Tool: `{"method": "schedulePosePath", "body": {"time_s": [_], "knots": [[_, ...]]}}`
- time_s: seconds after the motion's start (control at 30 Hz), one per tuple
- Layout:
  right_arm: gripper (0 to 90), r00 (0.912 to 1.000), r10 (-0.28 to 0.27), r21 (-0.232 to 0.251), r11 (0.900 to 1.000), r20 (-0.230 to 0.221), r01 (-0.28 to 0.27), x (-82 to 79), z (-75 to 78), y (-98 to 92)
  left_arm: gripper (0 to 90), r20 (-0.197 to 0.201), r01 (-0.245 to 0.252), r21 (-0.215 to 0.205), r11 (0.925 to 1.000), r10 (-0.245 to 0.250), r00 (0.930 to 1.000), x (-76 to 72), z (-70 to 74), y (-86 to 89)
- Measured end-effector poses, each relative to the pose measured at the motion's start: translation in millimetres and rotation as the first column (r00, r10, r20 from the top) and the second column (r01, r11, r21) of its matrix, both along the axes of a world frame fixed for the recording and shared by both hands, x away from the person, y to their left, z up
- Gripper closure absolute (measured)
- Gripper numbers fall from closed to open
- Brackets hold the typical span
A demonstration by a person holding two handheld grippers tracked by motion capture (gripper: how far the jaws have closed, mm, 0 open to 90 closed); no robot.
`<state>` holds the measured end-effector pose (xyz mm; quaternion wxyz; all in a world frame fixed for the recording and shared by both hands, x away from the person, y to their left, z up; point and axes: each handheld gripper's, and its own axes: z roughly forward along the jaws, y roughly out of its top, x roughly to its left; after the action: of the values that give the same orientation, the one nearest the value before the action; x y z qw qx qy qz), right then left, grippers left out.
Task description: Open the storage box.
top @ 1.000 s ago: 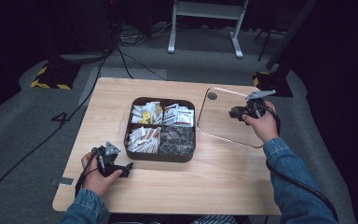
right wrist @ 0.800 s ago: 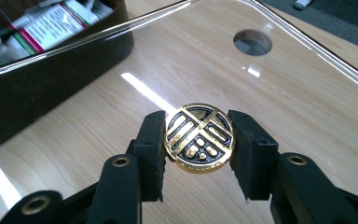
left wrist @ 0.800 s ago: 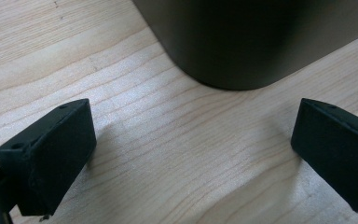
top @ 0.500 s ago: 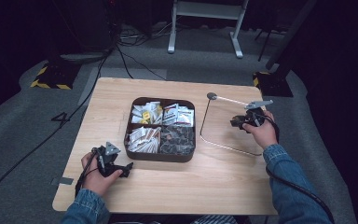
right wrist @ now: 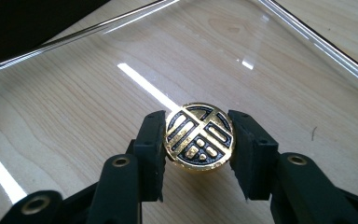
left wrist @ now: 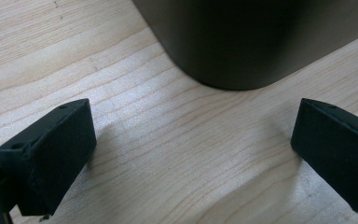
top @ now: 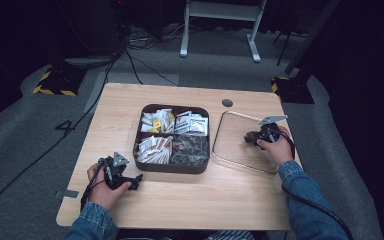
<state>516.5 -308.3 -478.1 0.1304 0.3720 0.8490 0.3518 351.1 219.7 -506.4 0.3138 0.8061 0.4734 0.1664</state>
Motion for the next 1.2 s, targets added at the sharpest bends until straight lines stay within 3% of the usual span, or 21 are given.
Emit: {"method": "schedulePosePath", "body": {"time_s": [0.53,0.67,0.77,0.9,1.0,1.07,1.2], "knots": [[58.2,0.9995,-0.028,0.015,1.0,0.012,0.028,-4.4,-10.6,0.3,0.3,0.001,-0.001,0.001,1.0,0.001,1.0,-0.1,0.0,-0.1],[51.6,0.9972,-0.07,0.011,0.997,0.027,0.07,-7.4,-10.0,1.3,0.4,0.001,0.0,0.002,1.0,0.0,1.0,-0.2,0.1,-0.2],[47.2,0.9958,-0.076,0.04,0.996,0.052,0.073,-12.0,-5.2,2.1,0.9,0.005,0.001,0.002,1.0,-0.001,1.0,-0.7,0.3,-0.1],[44.0,0.9925,-0.092,0.081,0.993,0.08,0.086,-22.0,3.9,2.3,7.1,0.023,-0.002,-0.005,1.0,0.002,0.9997,-2.6,1.1,0.6],[43.4,0.9878,-0.109,0.079,0.992,0.111,0.101,-36.1,13.4,1.6,24.6,0.011,-0.004,0.002,1.0,0.004,0.9999,-3.9,6.9,2.8],[42.8,0.9872,-0.105,0.114,0.989,0.12,0.092,-46.5,17.8,1.2,25.4,0.017,-0.02,0.012,0.9997,0.02,0.9997,-4.7,10.4,4.5],[42.2,0.9878,-0.084,0.161,0.985,0.131,0.062,-69.7,19.5,0.5,25.2,0.015,-0.034,-0.031,0.9989,0.034,0.9993,-7.4,17.5,8.6]]}}
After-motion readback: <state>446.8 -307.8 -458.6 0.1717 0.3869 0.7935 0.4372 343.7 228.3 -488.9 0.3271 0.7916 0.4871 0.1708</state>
